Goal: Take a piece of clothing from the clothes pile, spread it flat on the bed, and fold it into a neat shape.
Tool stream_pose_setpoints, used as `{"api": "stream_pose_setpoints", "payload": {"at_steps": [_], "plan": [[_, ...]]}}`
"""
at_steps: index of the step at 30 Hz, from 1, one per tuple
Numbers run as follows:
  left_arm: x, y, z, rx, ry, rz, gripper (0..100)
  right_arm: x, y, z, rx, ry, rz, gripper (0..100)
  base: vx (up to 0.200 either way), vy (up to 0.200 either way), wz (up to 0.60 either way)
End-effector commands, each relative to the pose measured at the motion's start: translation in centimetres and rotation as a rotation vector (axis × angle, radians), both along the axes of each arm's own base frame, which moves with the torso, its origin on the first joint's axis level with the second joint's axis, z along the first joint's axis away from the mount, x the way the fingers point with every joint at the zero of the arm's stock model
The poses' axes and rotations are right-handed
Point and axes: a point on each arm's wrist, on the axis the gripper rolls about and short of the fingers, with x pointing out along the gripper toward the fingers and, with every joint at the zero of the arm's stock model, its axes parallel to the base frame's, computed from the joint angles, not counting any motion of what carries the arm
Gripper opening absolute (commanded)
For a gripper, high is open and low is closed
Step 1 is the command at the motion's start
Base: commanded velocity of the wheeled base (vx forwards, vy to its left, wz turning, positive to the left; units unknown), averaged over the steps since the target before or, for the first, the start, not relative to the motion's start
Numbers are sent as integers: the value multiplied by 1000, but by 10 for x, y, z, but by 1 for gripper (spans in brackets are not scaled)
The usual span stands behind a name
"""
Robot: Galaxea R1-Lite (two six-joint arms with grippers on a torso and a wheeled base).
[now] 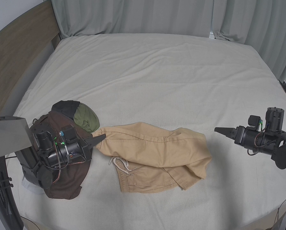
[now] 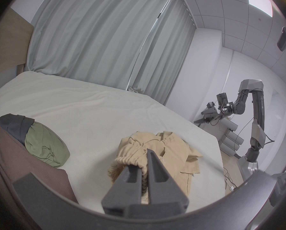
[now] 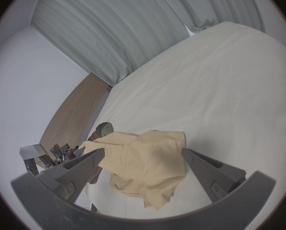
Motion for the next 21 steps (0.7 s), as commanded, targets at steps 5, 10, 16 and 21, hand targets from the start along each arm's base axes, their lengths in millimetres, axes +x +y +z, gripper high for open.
{"api": "stream_pose_setpoints", "payload": {"at_steps": [5, 10, 16, 21], "plan": [[2, 5, 2, 1, -14, 15, 0, 13, 0, -36, -6, 109, -5, 100, 0, 0, 0], [4, 5, 3, 0, -20, 15, 0, 19, 2, -45, 67, 154, -33, 100, 0, 0, 0], [7, 10, 5, -3, -32, 32, 0, 26, 3, -64, 102, 190, -41, 100, 0, 0, 0], [8, 13, 5, -2, -35, 41, 0, 30, 5, -82, 99, 232, -38, 100, 0, 0, 0]]}}
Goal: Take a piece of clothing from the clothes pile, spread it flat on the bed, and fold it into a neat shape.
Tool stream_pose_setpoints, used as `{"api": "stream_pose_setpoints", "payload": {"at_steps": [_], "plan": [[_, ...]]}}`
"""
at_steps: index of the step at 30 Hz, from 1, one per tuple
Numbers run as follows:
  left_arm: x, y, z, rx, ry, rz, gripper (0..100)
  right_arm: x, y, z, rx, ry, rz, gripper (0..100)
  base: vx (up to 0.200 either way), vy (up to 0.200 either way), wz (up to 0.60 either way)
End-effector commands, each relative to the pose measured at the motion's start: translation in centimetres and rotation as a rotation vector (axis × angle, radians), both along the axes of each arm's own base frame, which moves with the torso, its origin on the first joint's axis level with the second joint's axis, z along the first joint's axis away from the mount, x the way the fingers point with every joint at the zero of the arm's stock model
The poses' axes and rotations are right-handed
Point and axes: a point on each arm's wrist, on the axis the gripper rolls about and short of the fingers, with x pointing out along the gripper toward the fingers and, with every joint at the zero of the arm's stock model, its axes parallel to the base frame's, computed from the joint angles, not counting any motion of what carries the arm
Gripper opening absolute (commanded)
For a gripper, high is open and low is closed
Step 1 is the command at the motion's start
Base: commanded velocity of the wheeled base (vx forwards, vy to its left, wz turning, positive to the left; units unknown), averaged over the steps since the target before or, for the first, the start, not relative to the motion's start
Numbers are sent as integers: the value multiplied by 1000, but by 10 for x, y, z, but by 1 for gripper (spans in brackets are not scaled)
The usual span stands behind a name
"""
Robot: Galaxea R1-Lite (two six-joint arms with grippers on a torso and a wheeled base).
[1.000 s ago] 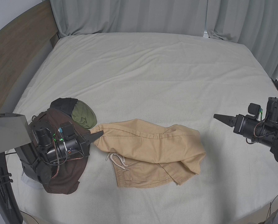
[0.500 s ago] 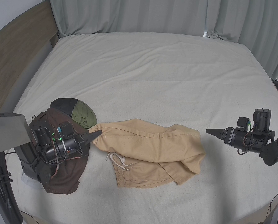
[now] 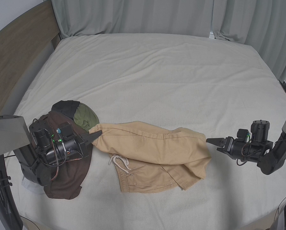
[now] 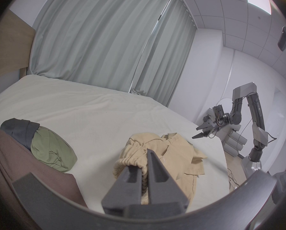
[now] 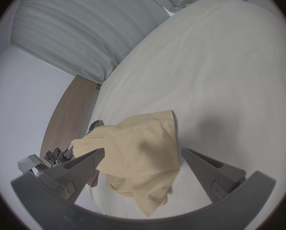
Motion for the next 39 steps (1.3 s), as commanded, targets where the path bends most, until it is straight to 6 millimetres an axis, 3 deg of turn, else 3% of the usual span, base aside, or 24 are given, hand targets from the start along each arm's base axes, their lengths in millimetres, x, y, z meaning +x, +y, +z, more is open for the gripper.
{"api": "stream_pose_setpoints", "payload": {"at_steps": [1, 6, 11, 20, 32, 39], "plan": [[1, 3, 1, -1, -8, 8, 0, 3, 2, -23, -4, 62, 6, 100, 0, 0, 0], [3, 3, 4, -3, -19, 11, 0, 4, 5, -34, 10, 98, 6, 100, 0, 0, 0], [3, 8, 5, -4, -22, 19, 0, 3, 20, -47, 30, 147, 39, 100, 0, 0, 0], [3, 8, 4, -3, -22, 19, 0, 6, 29, -48, 94, 57, 53, 100, 0, 0, 0], [4, 7, 3, -3, -20, 21, 0, -17, 32, 2, 175, -65, 133, 100, 0, 0, 0], [4, 7, 3, -3, -19, 19, 0, -22, 36, 5, 190, -70, 184, 100, 0, 0, 0]]}}
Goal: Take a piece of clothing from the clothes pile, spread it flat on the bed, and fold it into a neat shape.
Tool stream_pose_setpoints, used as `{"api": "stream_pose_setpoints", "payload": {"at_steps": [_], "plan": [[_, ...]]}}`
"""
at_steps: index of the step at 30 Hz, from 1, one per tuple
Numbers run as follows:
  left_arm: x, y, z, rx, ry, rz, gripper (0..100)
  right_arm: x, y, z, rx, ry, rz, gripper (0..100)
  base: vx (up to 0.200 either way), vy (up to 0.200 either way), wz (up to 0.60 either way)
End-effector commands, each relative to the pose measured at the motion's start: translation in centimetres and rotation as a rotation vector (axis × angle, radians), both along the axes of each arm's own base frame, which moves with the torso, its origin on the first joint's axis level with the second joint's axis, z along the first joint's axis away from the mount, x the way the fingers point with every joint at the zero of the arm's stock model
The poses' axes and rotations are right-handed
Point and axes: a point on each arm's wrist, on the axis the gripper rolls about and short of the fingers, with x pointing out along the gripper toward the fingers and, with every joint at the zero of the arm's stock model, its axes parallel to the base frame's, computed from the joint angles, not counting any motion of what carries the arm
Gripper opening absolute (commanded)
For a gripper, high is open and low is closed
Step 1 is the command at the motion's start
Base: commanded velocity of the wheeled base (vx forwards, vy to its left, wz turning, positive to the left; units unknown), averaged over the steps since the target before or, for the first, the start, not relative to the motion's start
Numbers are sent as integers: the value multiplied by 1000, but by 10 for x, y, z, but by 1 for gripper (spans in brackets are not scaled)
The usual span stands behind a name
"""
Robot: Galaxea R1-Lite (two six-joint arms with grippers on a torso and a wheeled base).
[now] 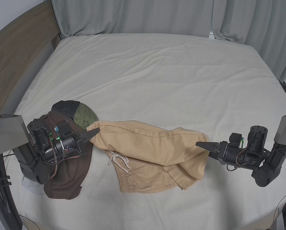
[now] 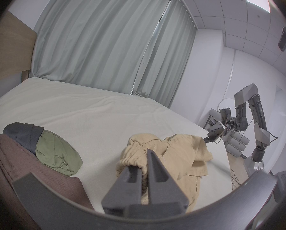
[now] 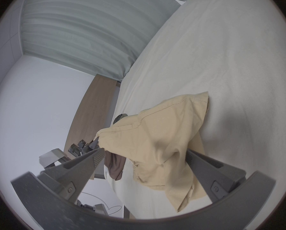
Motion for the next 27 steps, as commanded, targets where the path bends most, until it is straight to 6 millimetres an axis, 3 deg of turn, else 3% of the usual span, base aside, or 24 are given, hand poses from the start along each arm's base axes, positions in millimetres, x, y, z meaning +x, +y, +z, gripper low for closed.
{"api": "stream_pose_setpoints", "payload": {"at_steps": [1, 11, 12, 21, 27], "plan": [[0, 0, 0, 0, 0, -1, 0, -3, 2, 7, 10, -21, 27, 100, 0, 0, 0], [0, 0, -1, 1, 0, -1, 0, 2, 4, -14, 4, -13, 30, 100, 0, 0, 0], [0, 0, -1, 1, 0, -1, 0, 1, 5, -16, 1, -5, 33, 0, 0, 0, 0], [1, -1, -1, 1, 0, 1, 0, -22, 19, -27, -28, 60, 106, 0, 0, 0, 0], [2, 0, 0, -1, -5, 4, 0, -36, 28, -49, -104, 107, 177, 0, 0, 0, 0]]}}
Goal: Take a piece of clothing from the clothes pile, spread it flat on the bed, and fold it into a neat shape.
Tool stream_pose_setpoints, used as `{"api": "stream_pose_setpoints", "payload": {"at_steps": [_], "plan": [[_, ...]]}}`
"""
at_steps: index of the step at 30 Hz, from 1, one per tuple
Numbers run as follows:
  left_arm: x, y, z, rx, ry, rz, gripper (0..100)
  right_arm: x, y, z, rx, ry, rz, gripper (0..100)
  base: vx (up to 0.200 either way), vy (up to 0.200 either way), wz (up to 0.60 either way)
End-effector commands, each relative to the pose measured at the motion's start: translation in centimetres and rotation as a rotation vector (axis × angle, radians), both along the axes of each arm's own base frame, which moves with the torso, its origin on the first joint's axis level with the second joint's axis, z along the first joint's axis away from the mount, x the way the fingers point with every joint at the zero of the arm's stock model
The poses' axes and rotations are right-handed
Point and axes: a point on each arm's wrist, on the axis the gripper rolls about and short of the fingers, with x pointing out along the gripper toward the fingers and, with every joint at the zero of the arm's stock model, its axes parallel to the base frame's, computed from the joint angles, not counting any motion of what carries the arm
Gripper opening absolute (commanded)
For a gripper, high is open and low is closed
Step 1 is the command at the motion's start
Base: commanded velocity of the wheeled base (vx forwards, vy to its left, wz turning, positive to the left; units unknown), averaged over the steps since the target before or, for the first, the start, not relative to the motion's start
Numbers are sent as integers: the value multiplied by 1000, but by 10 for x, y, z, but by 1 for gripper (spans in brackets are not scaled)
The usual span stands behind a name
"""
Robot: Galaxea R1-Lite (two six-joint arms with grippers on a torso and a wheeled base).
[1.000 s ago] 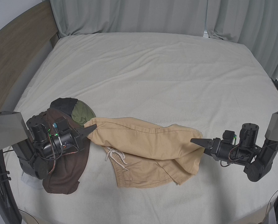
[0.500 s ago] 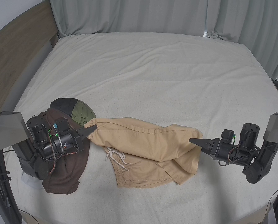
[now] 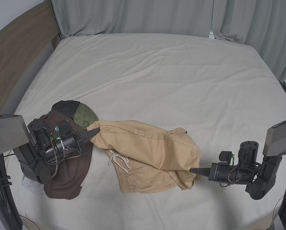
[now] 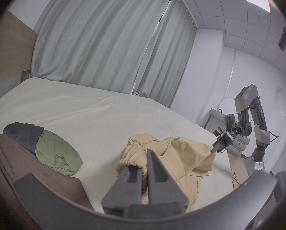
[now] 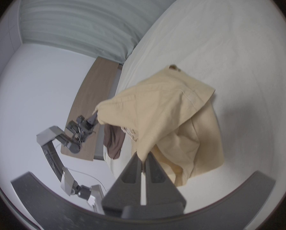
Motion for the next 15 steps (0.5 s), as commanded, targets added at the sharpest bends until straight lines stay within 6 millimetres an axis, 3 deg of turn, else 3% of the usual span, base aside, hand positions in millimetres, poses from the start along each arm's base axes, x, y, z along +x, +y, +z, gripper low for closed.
{"api": "stream_pose_setpoints", "payload": {"at_steps": [1, 7, 14, 15], "plan": [[1, 1, 0, -3, -3, 4, 0, -9, 8, -25, -54, 62, 55, 0, 0, 0, 0], [2, 2, 0, -1, -4, 7, 0, -12, 14, -43, -75, 84, 88, 0, 0, 0, 0], [2, 3, 0, -1, -4, 11, 0, -12, 12, -43, -92, 58, 94, 0, 0, 0, 0], [2, 3, 0, -1, -4, 11, 0, -12, 12, -43, -93, 57, 93, 100, 0, 0, 0]]}}
